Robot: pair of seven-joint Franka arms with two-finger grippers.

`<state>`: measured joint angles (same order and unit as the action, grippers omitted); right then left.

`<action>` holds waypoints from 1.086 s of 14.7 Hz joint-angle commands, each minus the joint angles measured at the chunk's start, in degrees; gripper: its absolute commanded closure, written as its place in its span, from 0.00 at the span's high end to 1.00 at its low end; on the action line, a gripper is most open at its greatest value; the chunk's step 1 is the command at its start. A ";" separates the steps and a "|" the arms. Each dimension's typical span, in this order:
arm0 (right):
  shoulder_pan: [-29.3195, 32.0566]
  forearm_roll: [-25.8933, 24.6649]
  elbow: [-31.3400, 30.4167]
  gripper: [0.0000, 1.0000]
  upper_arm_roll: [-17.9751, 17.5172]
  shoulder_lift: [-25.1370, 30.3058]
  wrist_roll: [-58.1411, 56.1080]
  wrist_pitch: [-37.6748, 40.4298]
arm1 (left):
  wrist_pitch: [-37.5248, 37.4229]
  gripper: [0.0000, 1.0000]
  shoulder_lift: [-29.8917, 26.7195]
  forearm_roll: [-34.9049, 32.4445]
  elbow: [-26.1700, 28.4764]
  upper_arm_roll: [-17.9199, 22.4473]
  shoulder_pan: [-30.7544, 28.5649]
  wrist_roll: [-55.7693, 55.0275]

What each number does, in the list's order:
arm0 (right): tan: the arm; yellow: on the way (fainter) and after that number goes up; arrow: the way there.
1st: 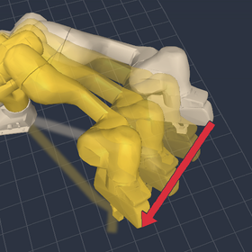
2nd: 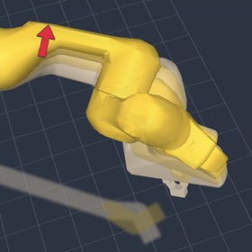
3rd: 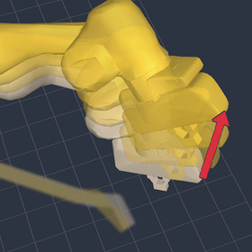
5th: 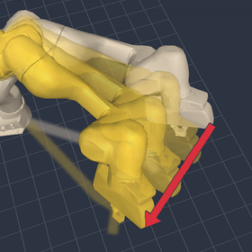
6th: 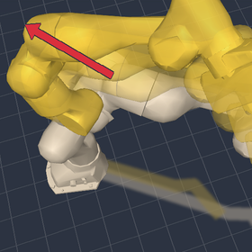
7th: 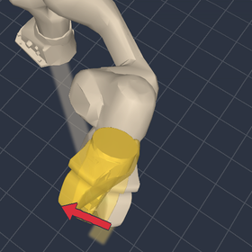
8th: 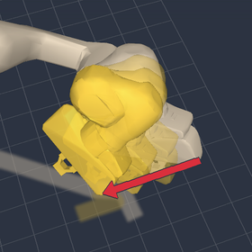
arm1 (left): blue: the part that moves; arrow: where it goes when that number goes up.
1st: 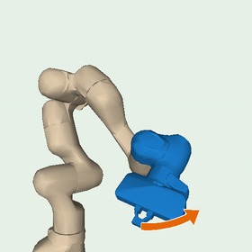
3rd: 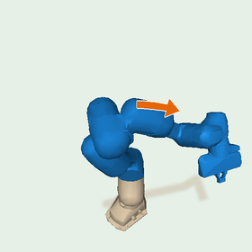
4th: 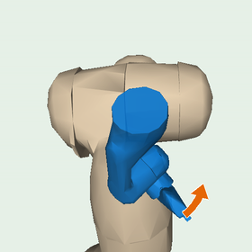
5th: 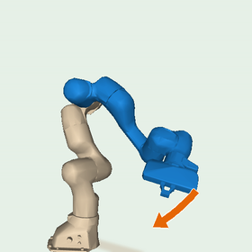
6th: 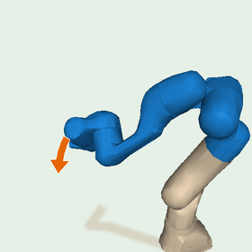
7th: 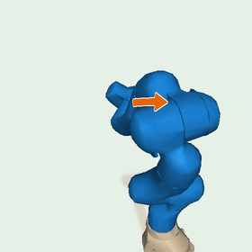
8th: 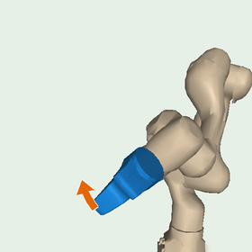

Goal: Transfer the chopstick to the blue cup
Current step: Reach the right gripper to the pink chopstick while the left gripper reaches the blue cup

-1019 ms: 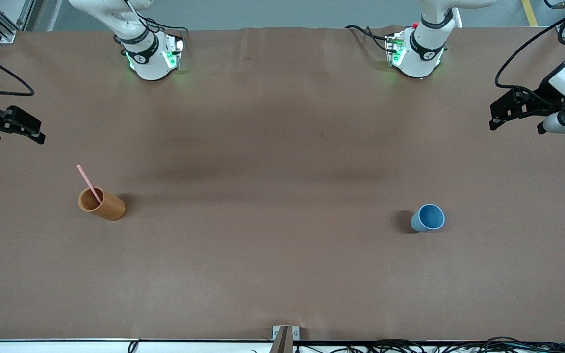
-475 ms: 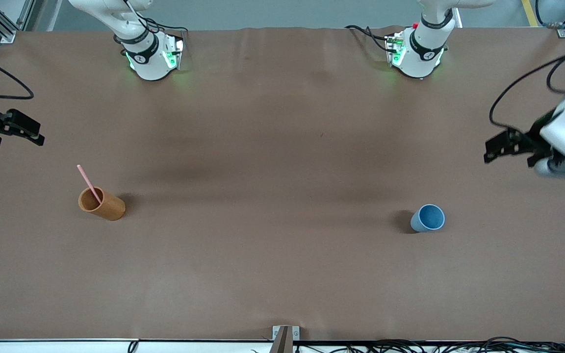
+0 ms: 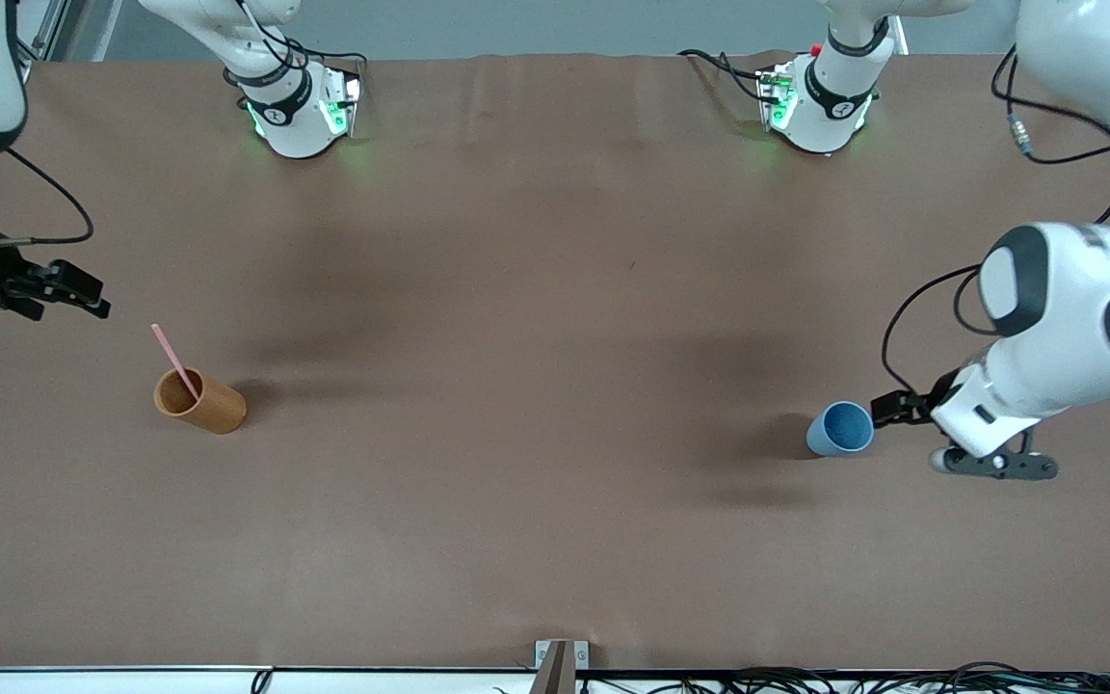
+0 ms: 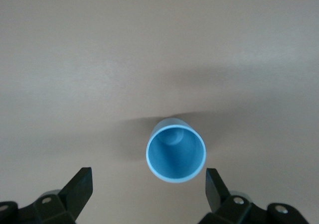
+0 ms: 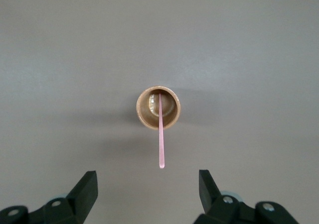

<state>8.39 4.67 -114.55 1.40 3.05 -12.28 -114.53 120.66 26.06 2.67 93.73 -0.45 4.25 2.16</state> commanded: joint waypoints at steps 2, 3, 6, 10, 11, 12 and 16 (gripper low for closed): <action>2.94 5.43 -14.89 0.84 -0.52 5.04 -6.52 -11.66 | 9.04 1.00 0.03 0.85 7.33 0.18 -0.12 0.65; 3.12 6.48 -17.09 0.79 -0.52 5.13 -6.88 -13.43 | 10.63 1.00 0.91 0.85 8.22 0.18 -0.03 0.57; 3.03 7.20 -22.63 0.70 -0.52 6.35 -6.88 -18.96 | 11.43 0.95 2.67 0.76 8.93 0.18 0.06 0.48; 2.77 8.16 -27.04 0.54 -0.61 6.71 -6.88 -24.69 | 14.50 0.58 4.70 0.76 8.93 0.18 0.32 -0.05; 2.77 9.03 -27.04 0.48 -0.61 6.53 -6.88 -25.21 | 15.21 0.38 5.05 0.76 8.93 0.18 0.50 -0.57; 2.77 10.17 -27.04 0.43 -0.52 6.53 -6.88 -25.39 | 15.91 0.17 5.40 0.76 8.93 0.18 0.76 -0.66; 2.33 11.33 -27.04 0.35 -0.61 6.01 -6.88 -28.11 | 15.75 0.00 4.79 0.15 8.84 0.01 0.76 -0.84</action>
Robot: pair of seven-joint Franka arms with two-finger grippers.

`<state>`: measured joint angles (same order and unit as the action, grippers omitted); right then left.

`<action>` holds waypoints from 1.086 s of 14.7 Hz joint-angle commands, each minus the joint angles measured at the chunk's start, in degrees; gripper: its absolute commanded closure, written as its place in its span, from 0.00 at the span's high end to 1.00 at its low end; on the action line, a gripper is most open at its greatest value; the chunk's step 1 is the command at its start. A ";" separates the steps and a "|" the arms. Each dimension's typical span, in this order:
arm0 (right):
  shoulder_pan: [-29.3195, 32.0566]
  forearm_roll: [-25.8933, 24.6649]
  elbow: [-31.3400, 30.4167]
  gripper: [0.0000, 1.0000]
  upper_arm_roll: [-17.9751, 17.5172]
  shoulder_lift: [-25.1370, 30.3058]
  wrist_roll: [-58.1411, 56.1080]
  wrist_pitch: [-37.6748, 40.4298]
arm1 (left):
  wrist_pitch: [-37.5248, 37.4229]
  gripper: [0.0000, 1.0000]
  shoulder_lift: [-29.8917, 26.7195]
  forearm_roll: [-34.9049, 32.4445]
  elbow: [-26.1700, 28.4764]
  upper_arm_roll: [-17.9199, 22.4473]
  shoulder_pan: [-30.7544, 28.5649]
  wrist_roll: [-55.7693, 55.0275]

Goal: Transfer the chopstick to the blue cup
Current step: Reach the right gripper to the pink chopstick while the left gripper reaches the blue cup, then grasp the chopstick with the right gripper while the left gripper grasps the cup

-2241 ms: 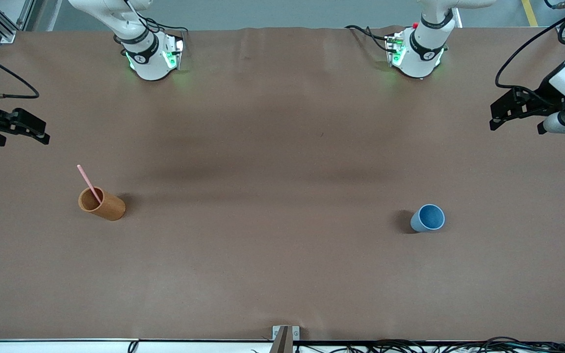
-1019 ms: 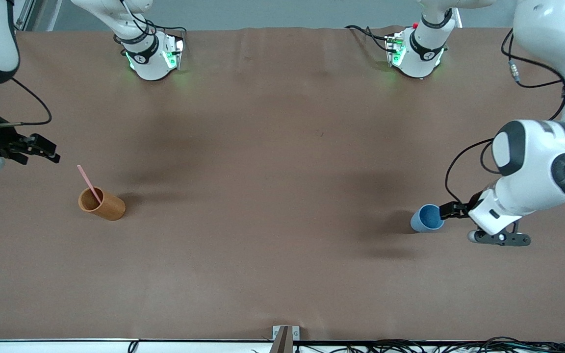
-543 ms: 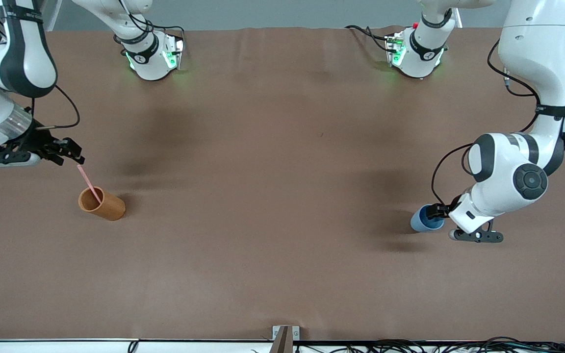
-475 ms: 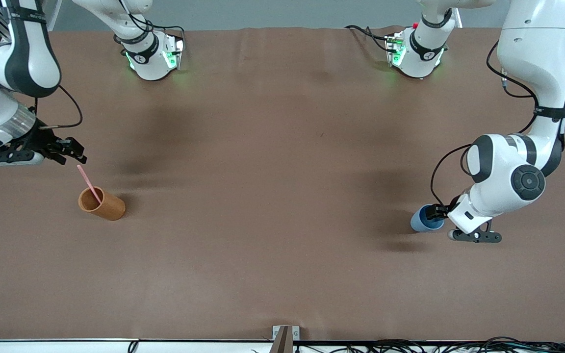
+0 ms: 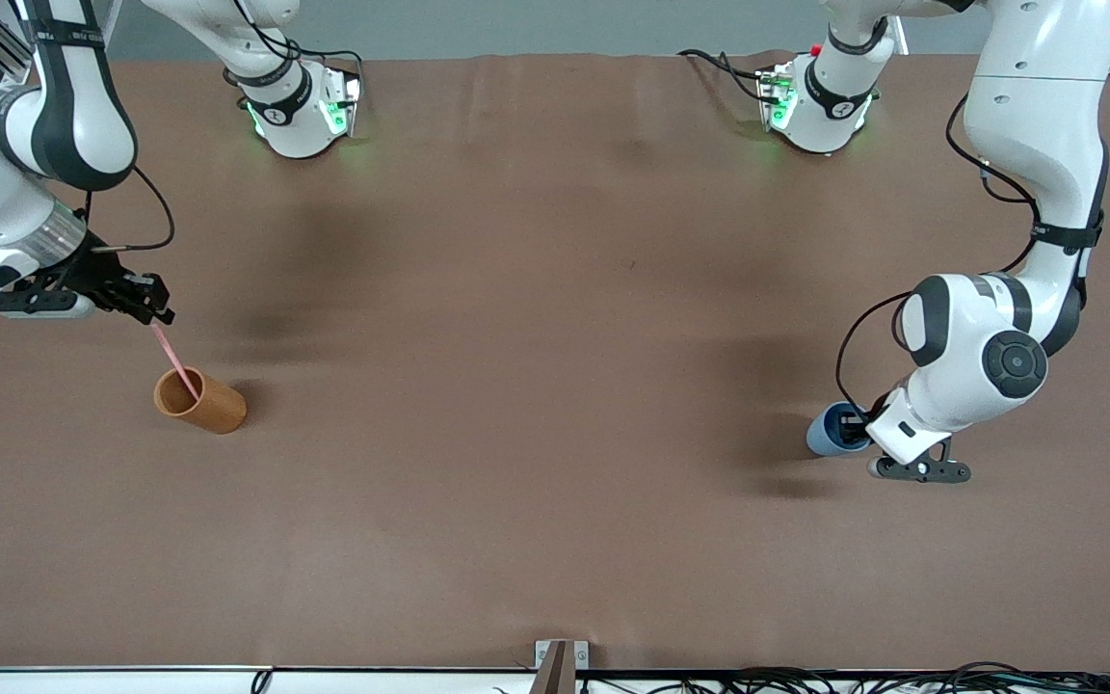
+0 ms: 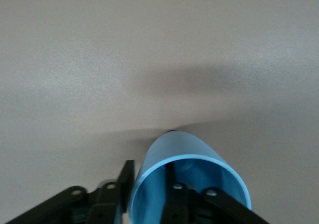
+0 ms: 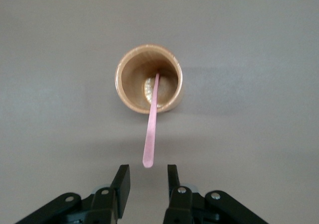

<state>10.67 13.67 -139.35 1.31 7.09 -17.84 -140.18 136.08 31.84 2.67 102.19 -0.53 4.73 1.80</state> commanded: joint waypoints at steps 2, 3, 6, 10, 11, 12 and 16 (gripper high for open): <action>-0.21 2.33 -2.25 0.35 -0.52 1.26 -1.32 -3.69 | -1.51 0.00 -2.56 -0.03 -0.41 -0.17 1.50 -3.18; -0.21 2.42 -2.33 0.35 -0.52 1.00 -1.32 -4.13 | -2.91 0.00 -3.18 -1.07 -2.07 -0.69 2.30 -7.12; -0.30 3.11 -2.33 0.34 -0.52 0.47 -1.32 -4.31 | -9.24 0.00 -3.71 -5.99 -7.87 -8.76 1.95 -22.66; -0.74 4.17 -2.51 0.31 -0.43 -0.06 -1.32 -5.09 | -10.57 0.00 -3.27 -9.50 -10.78 -17.03 5.54 -43.23; -0.74 4.18 -2.42 0.29 -0.43 -0.23 -1.32 -5.19 | -10.57 0.00 -3.01 -10.74 -11.13 -17.57 7.47 -47.72; -0.74 4.18 -2.42 0.28 -0.52 -0.23 -1.32 -5.36 | -10.57 0.00 -2.31 -11.71 -11.22 -18.27 9.40 -51.85; -0.65 4.18 -2.42 0.11 -0.52 -0.67 -1.23 -6.24 | -10.14 0.00 1.20 -15.49 -11.40 -20.29 14.95 -62.24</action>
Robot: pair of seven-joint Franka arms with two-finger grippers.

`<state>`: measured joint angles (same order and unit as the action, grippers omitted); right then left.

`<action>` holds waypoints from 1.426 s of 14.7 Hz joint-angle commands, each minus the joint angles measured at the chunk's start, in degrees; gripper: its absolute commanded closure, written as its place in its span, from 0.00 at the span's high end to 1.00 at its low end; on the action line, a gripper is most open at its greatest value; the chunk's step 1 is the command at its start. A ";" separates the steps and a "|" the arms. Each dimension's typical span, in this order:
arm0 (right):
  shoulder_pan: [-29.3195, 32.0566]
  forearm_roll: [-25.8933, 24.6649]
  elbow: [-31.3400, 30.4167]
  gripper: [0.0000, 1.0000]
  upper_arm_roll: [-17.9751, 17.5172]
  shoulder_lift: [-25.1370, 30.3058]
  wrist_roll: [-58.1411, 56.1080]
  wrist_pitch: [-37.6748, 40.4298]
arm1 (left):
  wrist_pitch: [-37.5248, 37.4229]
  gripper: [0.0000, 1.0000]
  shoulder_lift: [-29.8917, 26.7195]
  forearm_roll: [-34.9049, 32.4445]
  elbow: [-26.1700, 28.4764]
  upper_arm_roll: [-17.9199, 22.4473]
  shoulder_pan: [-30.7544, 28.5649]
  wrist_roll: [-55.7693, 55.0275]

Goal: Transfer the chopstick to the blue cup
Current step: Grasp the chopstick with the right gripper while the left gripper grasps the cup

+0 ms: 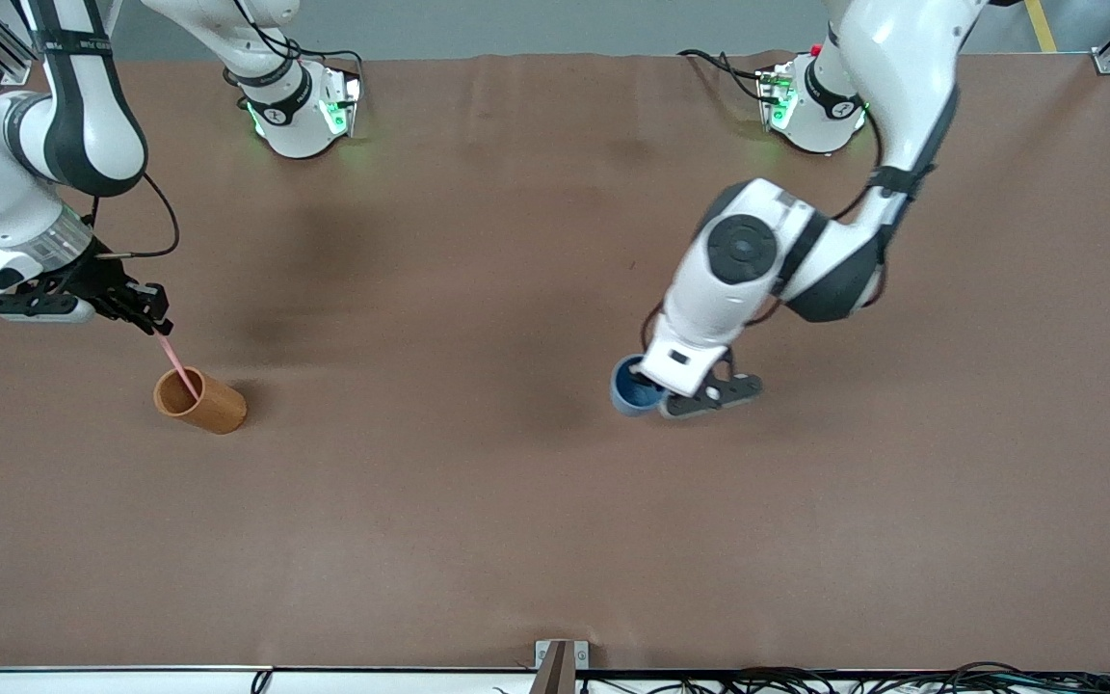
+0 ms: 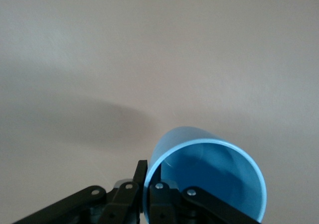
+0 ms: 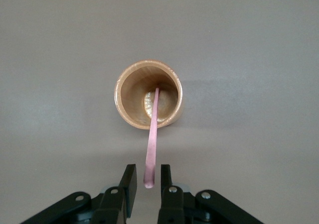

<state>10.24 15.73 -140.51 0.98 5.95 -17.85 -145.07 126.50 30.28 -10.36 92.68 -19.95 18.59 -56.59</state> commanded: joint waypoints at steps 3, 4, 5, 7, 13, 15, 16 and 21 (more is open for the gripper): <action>-0.13 2.11 -0.21 0.03 -0.11 0.64 -0.96 -0.65 | -0.12 0.00 5.57 -5.01 -1.89 -2.63 2.41 -7.65; -0.13 2.02 0.32 0.03 -0.11 0.72 -0.96 -0.48 | -0.12 0.01 6.36 -5.72 -1.89 -2.90 2.76 -8.36; -0.04 2.02 0.85 0.03 -0.11 0.81 -0.96 0.74 | -0.03 0.01 6.98 -6.25 -1.89 -3.07 2.94 -8.80; 0.22 2.02 4.61 0.03 -0.11 0.90 -0.52 7.22 | 1.89 0.01 8.12 -7.91 -1.89 -3.08 3.03 -9.50; 2.32 1.23 18.41 0.03 0.16 0.73 -0.52 25.61 | 5.68 0.01 9.71 -8.89 -1.27 -3.16 3.64 -11.79; 2.85 0.10 22.62 0.03 0.25 0.46 -0.52 30.09 | 5.60 0.02 10.23 -10.03 -1.27 -3.16 3.64 -11.79; 3.20 -0.61 24.91 0.03 0.25 0.37 -0.43 33.07 | 5.60 0.02 10.24 -10.12 -1.10 -3.16 3.64 -11.79; 1.90 -5.62 37.56 0.03 -0.28 -2.34 6.58 46.35 | 5.42 0.89 10.33 -11.43 -0.92 -3.16 3.38 -11.27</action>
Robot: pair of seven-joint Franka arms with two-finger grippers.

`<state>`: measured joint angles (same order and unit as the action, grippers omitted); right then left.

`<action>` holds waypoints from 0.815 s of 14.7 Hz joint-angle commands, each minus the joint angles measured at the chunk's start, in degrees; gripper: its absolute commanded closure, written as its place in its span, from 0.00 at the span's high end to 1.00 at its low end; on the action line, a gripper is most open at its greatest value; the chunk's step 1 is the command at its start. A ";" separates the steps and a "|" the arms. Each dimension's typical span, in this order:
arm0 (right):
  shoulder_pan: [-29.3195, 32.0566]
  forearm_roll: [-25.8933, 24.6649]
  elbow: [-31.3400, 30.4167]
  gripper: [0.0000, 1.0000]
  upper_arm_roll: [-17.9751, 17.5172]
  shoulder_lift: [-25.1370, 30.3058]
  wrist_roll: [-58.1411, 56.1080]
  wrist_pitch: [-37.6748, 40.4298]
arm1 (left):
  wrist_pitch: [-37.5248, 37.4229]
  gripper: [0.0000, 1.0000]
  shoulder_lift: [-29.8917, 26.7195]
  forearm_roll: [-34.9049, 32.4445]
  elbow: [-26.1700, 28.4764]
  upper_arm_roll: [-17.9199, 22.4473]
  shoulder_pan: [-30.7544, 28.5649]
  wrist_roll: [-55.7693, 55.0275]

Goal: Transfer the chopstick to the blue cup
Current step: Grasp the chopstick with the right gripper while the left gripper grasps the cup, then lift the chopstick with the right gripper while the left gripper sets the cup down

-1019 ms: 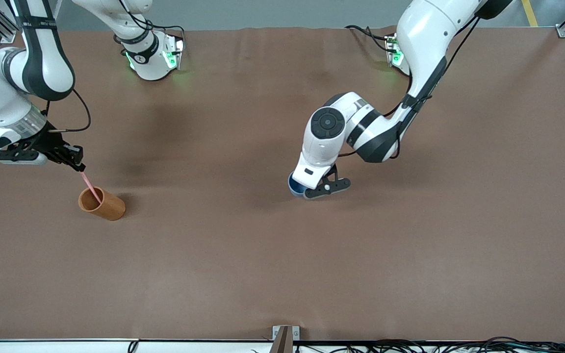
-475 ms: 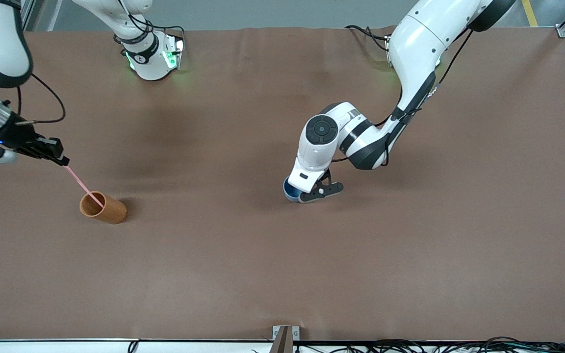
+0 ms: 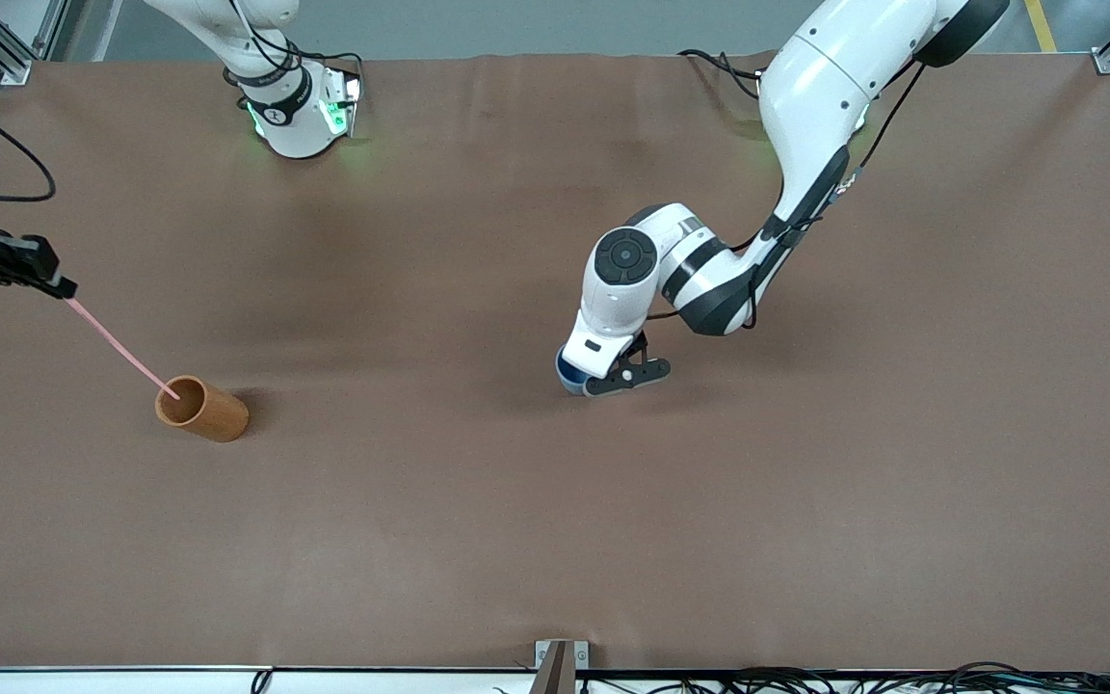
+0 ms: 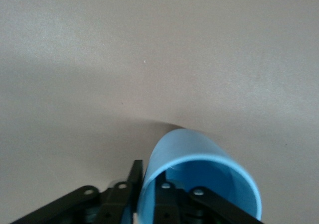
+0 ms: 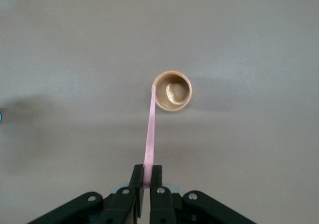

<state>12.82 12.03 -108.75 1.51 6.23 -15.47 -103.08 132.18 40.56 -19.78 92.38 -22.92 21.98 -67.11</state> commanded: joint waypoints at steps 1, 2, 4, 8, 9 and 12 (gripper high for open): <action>-2.70 -2.45 8.00 0.03 -0.80 -3.24 7.27 6.12 | -0.87 1.00 -0.82 -2.01 -0.80 -0.20 -0.10 -0.74; -4.98 -3.41 9.24 0.03 -0.80 -3.25 10.26 7.10 | -2.01 1.00 -2.31 -2.01 -0.62 -0.20 -0.53 -0.48; -10.69 -6.31 11.53 0.03 -0.80 -3.25 18.59 7.63 | -6.56 1.00 -7.21 -2.01 -0.80 -0.29 -2.37 3.01; -21.94 -6.58 20.82 0.03 -0.80 -8.15 37.48 13.15 | -13.17 1.00 -16.98 4.91 -0.89 0.85 -7.29 17.41; -24.75 -6.58 24.60 0.03 -0.80 -10.60 41.71 15.17 | -15.09 1.00 -19.44 7.72 -0.89 2.77 -8.26 22.33; -33.62 -6.41 34.89 0.03 -0.80 -17.72 54.71 18.71 | -19.59 1.00 -26.12 16.41 -0.71 11.55 -8.71 37.61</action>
<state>-15.47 6.46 -83.76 -0.05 -4.49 31.37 -87.48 114.38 19.14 -8.34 89.70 -16.13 13.55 -38.10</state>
